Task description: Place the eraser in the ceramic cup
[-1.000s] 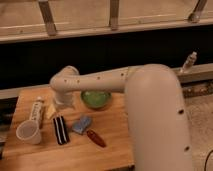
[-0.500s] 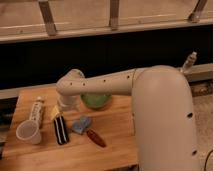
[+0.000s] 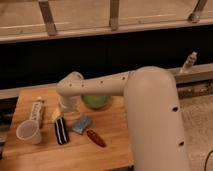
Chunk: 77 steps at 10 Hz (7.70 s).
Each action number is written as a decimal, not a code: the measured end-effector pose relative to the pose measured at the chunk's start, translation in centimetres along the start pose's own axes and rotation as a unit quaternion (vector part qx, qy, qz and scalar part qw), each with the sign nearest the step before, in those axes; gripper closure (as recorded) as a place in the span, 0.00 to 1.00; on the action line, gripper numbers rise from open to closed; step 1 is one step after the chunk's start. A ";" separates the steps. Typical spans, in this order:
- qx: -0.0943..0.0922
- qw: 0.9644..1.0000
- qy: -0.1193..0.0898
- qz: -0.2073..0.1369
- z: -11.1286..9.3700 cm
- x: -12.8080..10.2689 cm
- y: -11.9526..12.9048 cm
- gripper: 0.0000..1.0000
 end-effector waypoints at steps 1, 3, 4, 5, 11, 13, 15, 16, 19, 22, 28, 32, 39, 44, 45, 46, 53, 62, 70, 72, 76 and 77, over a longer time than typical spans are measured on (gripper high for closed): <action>0.000 1.000 0.003 0.000 0.2 -0.1 -0.1 0.20; -0.001 1.000 0.008 -0.004 0.6 -0.4 0.0 0.20; -0.002 1.000 0.010 -0.009 1.0 -0.7 0.3 0.20; -0.002 1.000 0.014 -0.016 1.5 -1.0 1.1 0.20; -0.001 0.999 0.035 -0.033 4.3 -1.5 2.5 0.20; -0.003 0.999 0.046 -0.029 5.8 -1.4 2.3 0.20; -0.005 0.998 0.052 -0.027 6.5 -1.4 2.5 0.20; -0.005 0.998 0.054 -0.028 6.7 -1.4 2.7 0.22; 0.002 0.998 0.055 -0.032 6.2 -1.7 3.4 0.49; 0.005 0.998 0.060 -0.037 6.2 -1.7 3.9 0.76; 0.000 0.998 0.059 -0.037 6.2 -1.7 4.0 1.00; -0.020 1.000 0.000 -0.003 1.3 -3.0 0.7 1.00; -0.024 0.991 -0.134 -0.004 -10.7 -7.5 -1.7 1.00; -0.014 0.977 -0.186 -0.106 -18.2 -12.7 4.8 1.00; -0.014 0.975 -0.189 -0.116 -18.7 -12.9 5.3 1.00; -0.014 0.975 -0.189 -0.116 -18.7 -12.9 5.3 1.00; -0.018 0.969 -0.201 -0.145 -18.5 -13.8 7.1 1.00; -0.085 0.934 -0.233 -0.255 -17.9 -13.3 18.9 1.00; -0.148 0.934 -0.193 -0.261 -12.9 -10.0 22.6 1.00; -0.160 0.934 -0.185 -0.260 -11.4 -9.5 22.6 1.00; -0.190 0.927 -0.186 -0.264 -10.3 -9.1 22.0 1.00; -0.190 0.927 -0.186 -0.265 -10.3 -9.1 22.2 1.00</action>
